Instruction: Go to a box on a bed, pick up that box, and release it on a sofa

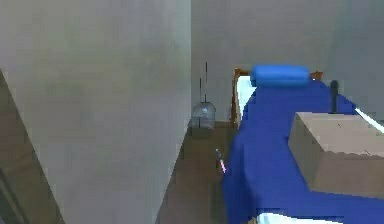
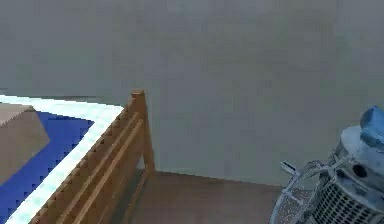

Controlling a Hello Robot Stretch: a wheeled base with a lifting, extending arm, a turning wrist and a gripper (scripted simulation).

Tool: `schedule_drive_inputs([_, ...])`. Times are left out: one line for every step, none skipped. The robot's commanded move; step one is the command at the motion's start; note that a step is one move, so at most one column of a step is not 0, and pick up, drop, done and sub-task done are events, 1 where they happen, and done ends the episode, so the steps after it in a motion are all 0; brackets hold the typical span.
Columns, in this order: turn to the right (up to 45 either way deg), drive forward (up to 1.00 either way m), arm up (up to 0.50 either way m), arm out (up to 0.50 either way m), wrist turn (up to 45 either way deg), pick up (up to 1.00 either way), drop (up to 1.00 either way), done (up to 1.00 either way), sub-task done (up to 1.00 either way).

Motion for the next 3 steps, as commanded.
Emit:
schedule_drive_inputs([-42.0,0.0,0.0,0.0,0.0,0.0,0.0,0.0,0.0])
schedule_drive_inputs([0.0,0.0,0.5,0.0,0.0,0.0,0.0,0.0,0.0])
schedule_drive_inputs([0.0,0.0,0.38,0.0,0.0,0.0,0.0,0.0,0.0])
